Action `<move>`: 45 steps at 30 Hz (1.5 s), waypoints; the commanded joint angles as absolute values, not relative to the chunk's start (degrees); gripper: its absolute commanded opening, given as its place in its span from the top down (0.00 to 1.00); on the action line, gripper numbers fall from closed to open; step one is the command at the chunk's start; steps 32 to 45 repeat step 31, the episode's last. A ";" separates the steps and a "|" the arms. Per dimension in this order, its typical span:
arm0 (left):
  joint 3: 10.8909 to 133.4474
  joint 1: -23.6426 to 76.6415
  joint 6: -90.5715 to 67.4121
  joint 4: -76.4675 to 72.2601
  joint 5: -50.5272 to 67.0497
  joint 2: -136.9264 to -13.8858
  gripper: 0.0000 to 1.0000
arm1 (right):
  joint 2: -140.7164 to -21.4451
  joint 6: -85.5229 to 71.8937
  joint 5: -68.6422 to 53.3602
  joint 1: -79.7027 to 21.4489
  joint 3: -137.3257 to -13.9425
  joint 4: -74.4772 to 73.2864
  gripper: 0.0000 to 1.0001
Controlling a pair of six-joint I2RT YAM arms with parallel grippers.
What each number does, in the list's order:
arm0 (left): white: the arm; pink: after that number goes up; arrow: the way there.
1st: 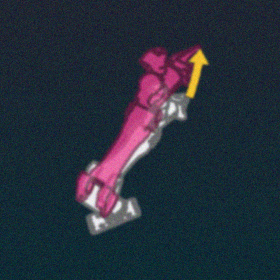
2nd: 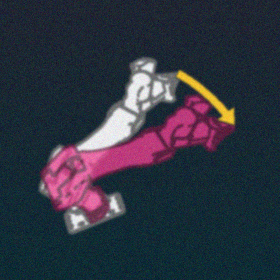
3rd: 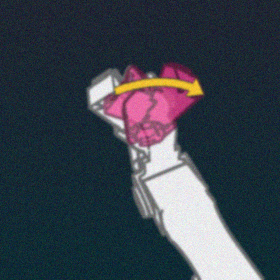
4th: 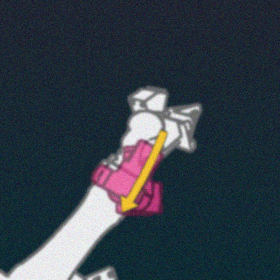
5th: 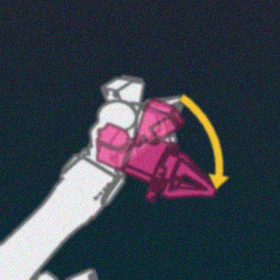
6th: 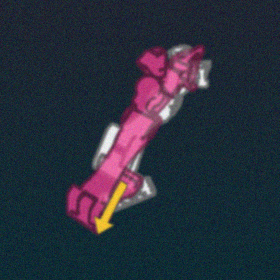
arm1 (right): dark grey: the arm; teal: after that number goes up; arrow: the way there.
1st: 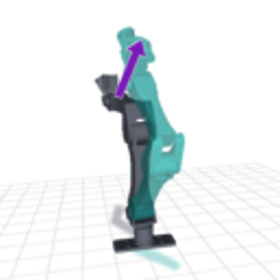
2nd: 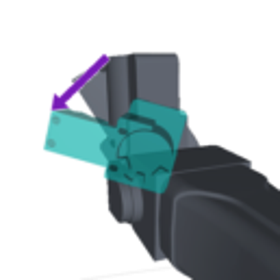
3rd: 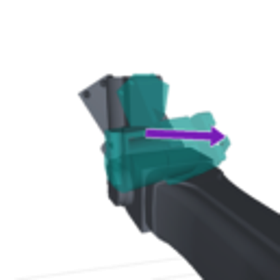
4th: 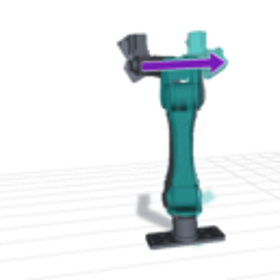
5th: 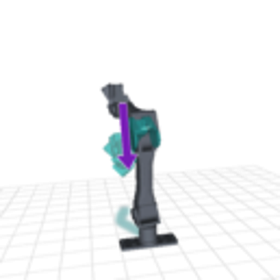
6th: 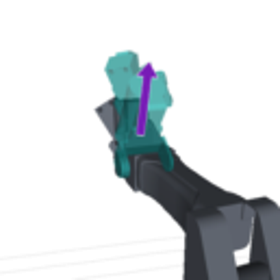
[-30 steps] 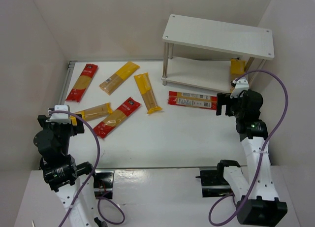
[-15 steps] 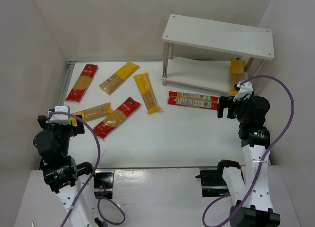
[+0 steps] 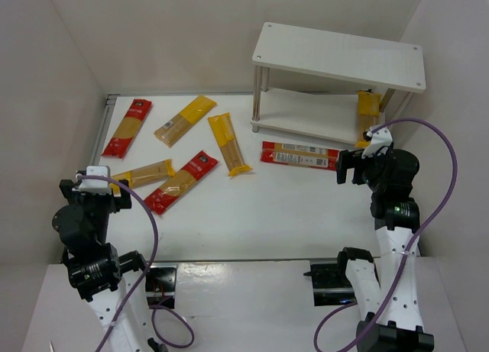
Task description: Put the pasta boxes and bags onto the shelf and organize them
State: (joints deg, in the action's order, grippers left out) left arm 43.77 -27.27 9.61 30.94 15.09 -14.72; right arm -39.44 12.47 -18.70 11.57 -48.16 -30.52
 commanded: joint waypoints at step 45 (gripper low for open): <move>44.82 -27.69 11.16 29.79 17.40 -13.54 0.00 | -39.02 12.92 -20.04 11.95 -47.99 -30.15 0.00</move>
